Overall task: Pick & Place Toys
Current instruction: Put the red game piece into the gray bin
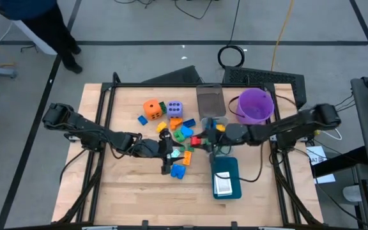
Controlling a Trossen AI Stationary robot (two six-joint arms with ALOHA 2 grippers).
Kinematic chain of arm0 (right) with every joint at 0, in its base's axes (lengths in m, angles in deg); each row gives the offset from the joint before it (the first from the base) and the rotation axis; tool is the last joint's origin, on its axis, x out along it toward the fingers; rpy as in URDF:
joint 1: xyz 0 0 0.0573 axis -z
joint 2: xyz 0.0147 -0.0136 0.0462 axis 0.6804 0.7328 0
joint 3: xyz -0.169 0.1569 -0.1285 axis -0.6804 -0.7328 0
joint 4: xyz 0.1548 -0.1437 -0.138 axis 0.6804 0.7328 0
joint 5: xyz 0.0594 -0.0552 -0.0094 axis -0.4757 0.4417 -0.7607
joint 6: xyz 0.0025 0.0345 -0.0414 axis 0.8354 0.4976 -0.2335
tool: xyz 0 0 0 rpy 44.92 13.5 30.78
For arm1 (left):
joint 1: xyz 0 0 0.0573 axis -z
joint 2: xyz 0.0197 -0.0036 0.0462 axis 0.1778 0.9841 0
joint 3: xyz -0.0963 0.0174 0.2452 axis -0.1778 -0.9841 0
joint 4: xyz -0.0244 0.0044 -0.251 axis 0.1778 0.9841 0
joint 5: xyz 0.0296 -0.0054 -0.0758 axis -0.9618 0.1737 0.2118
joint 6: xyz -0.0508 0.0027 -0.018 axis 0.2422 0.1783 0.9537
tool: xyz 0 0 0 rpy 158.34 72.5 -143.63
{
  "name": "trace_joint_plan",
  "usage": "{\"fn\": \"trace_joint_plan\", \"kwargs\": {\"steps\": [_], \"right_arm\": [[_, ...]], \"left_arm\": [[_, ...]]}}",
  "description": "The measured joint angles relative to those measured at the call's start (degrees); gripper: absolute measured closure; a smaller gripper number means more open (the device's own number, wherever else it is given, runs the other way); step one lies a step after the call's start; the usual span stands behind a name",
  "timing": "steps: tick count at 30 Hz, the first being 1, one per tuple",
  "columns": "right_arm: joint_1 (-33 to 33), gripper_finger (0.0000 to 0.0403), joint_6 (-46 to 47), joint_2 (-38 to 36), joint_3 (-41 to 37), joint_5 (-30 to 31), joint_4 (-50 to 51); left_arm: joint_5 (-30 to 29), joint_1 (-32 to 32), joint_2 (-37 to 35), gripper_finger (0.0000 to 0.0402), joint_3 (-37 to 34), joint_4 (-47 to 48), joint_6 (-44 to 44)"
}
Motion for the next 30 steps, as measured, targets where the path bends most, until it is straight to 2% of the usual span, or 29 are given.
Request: {"fn": "trace_joint_plan", "kwargs": {"steps": [5, 8, 15, 22, 30], "right_arm": [[0.0, 0.0305, 1.1, -6.0, 0.0, 6.6, 16.6], [0.5, 0.0305, 5.1, -7.4, 0.0, 10.3, 24.8], [4.4, 0.0303, 14.8, -8.1, 0.0, 10.0, 40.4], [6.4, 0.0303, 19.9, -8.1, 0.0, 9.8, 49.6], [6.4, 0.0289, 20.7, -8.1, -2.5, 9.9, 47.9]], "left_arm": [[0.3, 0.0, 0.0, 0.0143, 0.0, 0.0, 0.0], [0.3, 0.0, 0.0, 0.0144, 0.0, 0.0, 0.0], [0.3, -0.1, 0.0, 0.0144, 0.0, -0.2, -0.2], [0.3, -0.1, 0.0, 0.0148, 0.0, -0.2, -0.2], [0.3, -0.1, 0.0, 0.0149, 0.0, -0.2, -0.3]]}}
